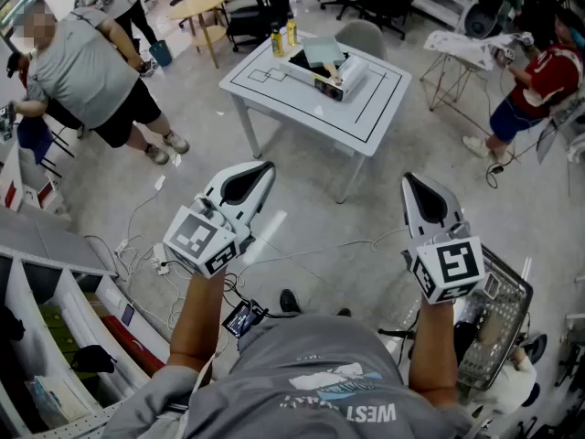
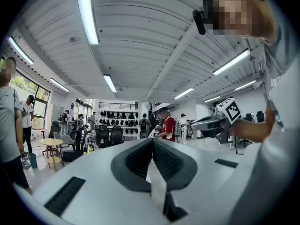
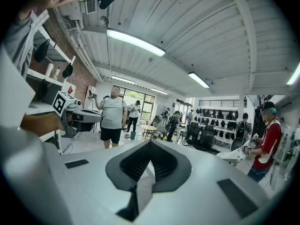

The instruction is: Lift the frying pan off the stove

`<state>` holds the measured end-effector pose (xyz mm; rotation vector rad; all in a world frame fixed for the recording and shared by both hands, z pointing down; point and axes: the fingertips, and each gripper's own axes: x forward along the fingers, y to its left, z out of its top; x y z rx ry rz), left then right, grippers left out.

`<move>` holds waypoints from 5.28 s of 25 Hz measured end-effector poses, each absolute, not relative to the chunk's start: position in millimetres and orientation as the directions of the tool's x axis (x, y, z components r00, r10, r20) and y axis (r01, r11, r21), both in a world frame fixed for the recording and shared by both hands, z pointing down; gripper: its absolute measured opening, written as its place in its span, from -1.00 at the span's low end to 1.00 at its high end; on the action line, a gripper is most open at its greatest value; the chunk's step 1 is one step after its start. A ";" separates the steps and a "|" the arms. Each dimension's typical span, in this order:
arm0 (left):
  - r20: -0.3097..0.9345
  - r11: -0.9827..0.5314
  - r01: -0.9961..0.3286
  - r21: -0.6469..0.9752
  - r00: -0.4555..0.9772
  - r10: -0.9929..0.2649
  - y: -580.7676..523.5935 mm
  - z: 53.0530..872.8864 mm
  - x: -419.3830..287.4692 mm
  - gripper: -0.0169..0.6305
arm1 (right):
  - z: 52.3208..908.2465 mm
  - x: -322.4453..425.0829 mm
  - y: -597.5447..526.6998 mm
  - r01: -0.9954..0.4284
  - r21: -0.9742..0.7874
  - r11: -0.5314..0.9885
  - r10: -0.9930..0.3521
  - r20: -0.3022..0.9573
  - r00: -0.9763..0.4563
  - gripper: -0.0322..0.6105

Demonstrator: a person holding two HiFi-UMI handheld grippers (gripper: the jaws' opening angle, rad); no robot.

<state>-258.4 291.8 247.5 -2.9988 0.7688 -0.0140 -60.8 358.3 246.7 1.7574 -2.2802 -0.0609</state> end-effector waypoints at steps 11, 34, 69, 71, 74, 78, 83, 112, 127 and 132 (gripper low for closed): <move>-0.015 -0.907 -0.420 -0.036 0.907 -0.420 249.5 253.9 -279.1 -0.95 | 249.5 -86.8 326.4 -0.961 0.160 0.225 -0.968 0.148 -0.203 -0.87; 0.052 -0.822 -0.569 -0.012 0.821 -0.569 138.5 271.6 -188.6 -0.95 | 270.2 14.4 162.4 -0.917 0.083 0.391 -0.914 0.148 -0.377 -0.86; 0.134 -0.784 -0.620 -0.026 0.775 -0.617 37.1 302.2 -47.8 -0.95 | 308.5 150.5 55.1 -0.886 0.002 0.464 -0.876 0.151 -0.458 -0.86; 0.133 -0.800 -0.600 -0.023 0.791 -0.597 24.1 305.3 -41.9 -0.95 | 310.6 158.4 49.5 -0.900 0.004 0.436 -0.889 0.157 -0.430 -0.86; 0.128 -0.827 -0.562 -0.020 0.819 -0.560 1.5 309.0 -31.4 -0.95 | 311.0 170.9 39.4 -0.924 0.004 0.381 -0.911 0.169 -0.375 -0.86; 0.120 -0.855 -0.518 -0.016 0.848 -0.516 -27.6 306.5 -19.0 -0.95 | 310.0 179.6 26.3 -0.943 0.006 0.334 -0.928 0.179 -0.327 -0.86; 0.120 -0.881 -0.473 0.004 0.875 -0.470 -64.2 311.2 -11.1 -0.95 | 308.0 183.1 2.4 -0.958 0.011 0.286 -0.942 0.184 -0.280 -0.86; 0.120 -0.942 -0.320 0.099 0.944 -0.308 -229.2 338.3 -36.6 -0.95 | 320.9 144.8 -135.3 -0.991 0.031 0.130 -0.960 0.255 -0.118 -0.87; 0.132 -0.910 -0.335 0.244 0.941 -0.311 -260.1 377.5 -48.7 -0.95 | 331.5 122.9 -186.8 -0.979 0.045 0.199 -0.930 0.323 -0.174 -0.86; 0.139 -0.870 -0.409 0.276 0.913 -0.385 -270.8 385.7 -59.2 -0.95 | 330.7 111.6 -217.2 -0.952 0.049 0.303 -0.910 0.310 -0.274 -0.86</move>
